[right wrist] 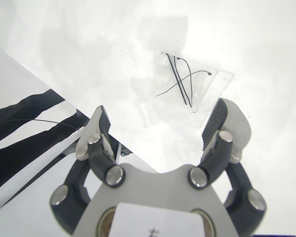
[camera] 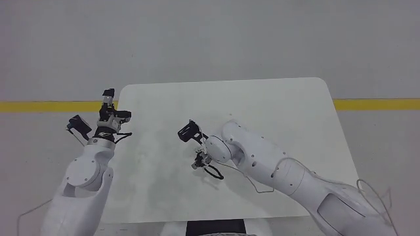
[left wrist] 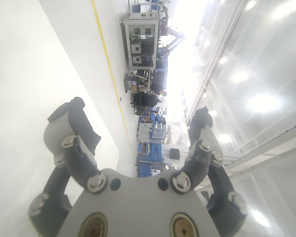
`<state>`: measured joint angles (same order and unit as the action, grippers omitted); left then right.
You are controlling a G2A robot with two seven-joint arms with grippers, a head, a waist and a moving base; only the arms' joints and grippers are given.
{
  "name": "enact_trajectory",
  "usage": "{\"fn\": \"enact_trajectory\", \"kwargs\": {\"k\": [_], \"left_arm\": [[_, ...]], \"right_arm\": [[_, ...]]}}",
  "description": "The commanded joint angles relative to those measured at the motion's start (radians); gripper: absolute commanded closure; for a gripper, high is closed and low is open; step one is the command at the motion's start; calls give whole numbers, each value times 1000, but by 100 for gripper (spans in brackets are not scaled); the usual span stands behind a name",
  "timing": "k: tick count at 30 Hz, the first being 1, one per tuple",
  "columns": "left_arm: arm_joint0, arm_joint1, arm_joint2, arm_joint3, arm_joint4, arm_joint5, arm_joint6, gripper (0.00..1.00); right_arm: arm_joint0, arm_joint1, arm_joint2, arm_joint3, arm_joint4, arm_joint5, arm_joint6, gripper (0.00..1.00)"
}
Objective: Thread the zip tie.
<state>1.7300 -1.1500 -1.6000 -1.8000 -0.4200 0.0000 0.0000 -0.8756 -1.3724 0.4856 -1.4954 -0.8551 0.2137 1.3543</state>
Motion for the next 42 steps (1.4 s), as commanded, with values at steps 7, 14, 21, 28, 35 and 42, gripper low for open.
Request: {"fn": "enact_trajectory", "kwargs": {"k": [7,14,21,28,35,42], "left_arm": [[0,0,0,0,0,0,0,0],[0,0,0,0,0,0,0,0],[0,0,0,0,0,0,0,0],[0,0,0,0,0,0,0,0],[0,0,0,0,0,0,0,0],[0,0,0,0,0,0,0,0]], "right_arm": [[28,-11,-8,15,-28,-15,36,57],[52,-20,-33,54,-23,-19,36,77],[52,-30,-45,75,-21,7,36,80],[43,-46,-42,105,-24,47,21,81],[29,-63,-37,144,-25,81,-12,75],[22,-82,-31,181,-41,126,-40,72]]}}
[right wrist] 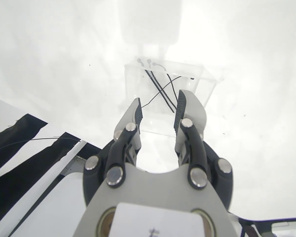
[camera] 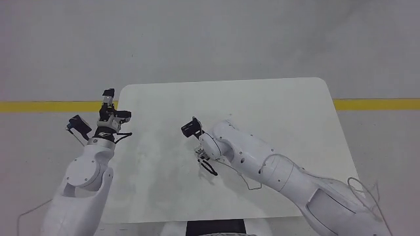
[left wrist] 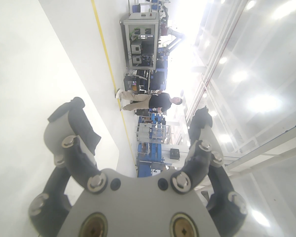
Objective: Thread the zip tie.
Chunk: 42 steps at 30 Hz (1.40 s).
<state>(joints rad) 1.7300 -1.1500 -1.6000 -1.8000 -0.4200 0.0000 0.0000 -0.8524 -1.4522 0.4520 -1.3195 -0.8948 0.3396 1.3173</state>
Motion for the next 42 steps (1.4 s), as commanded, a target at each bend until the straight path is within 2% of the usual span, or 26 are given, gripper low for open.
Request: {"fn": "enact_trajectory", "kwargs": {"k": [1,31,42], "left_arm": [[0,0,0,0,0,0,0,0],[0,0,0,0,0,0,0,0],[0,0,0,0,0,0,0,0]], "right_arm": [[-4,-4,5,10,-2,0,-5,73],[-37,-91,56,147,-84,0,-34,89],[-47,-119,81,182,-121,0,-28,87]]}}
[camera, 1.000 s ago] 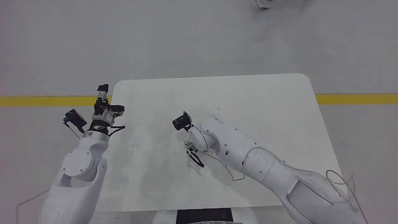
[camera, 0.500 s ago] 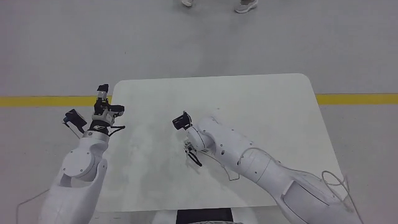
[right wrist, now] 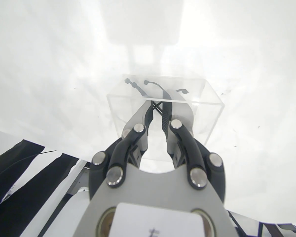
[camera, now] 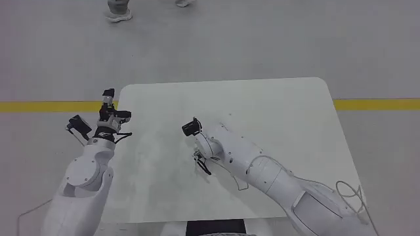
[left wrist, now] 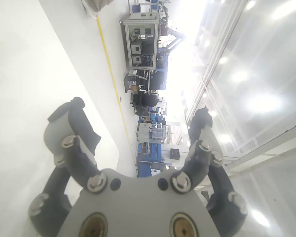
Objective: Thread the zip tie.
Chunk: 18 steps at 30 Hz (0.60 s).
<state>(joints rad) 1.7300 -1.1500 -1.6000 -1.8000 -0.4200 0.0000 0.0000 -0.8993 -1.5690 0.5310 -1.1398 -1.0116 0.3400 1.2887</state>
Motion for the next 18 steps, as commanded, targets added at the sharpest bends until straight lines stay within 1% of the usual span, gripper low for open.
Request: {"fn": "enact_trajectory", "kwargs": {"k": [1,3,5,10,18], "left_arm": [[0,0,0,0,0,0,0,0],[0,0,0,0,0,0,0,0],[0,0,0,0,0,0,0,0],[0,0,0,0,0,0,0,0],[0,0,0,0,0,0,0,0]], "right_arm": [[-1,-4,5,4,-8,0,2,87],[-3,-8,12,5,-18,0,5,84],[-7,-10,19,2,-27,0,9,84],[-22,-14,41,-17,-59,0,26,80],[-45,-23,65,-19,-89,0,45,79]]}}
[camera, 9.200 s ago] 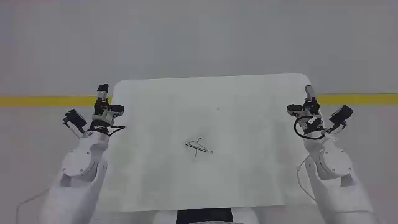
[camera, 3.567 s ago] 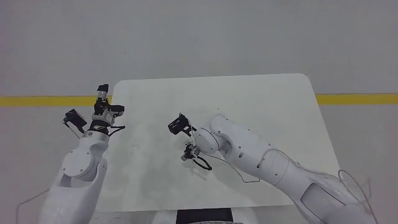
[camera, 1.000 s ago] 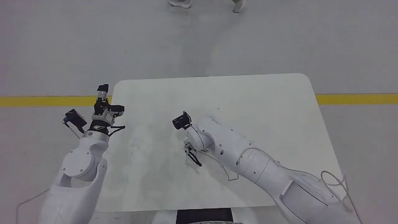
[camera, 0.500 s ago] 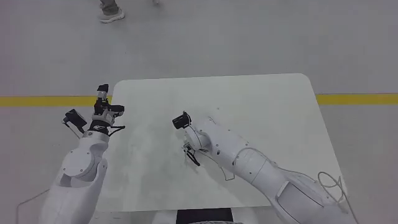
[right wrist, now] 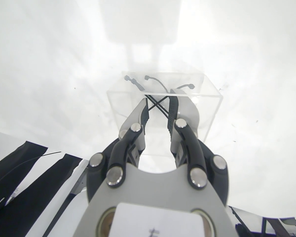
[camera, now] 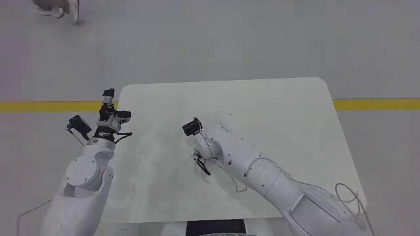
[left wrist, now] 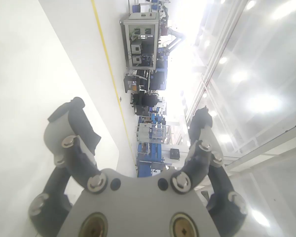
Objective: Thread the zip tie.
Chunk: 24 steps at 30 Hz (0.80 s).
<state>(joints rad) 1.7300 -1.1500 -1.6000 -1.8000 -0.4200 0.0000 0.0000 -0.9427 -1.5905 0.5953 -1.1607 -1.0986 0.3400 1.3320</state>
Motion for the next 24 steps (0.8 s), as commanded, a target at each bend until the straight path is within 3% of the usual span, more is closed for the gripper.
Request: {"fn": "enact_trajectory", "kwargs": {"k": [1,7,12,18,24], "left_arm": [[0,0,0,0,0,0,0,0],[0,0,0,0,0,0,0,0],[0,0,0,0,0,0,0,0],[0,0,0,0,0,0,0,0],[0,0,0,0,0,0,0,0]], "right_arm": [[-3,-3,2,3,-3,0,2,80],[-6,-12,6,18,-6,0,0,85],[-8,-18,8,25,-15,0,1,100],[-17,-21,17,10,-39,0,12,100],[-44,-13,44,-60,-90,0,58,100]]}}
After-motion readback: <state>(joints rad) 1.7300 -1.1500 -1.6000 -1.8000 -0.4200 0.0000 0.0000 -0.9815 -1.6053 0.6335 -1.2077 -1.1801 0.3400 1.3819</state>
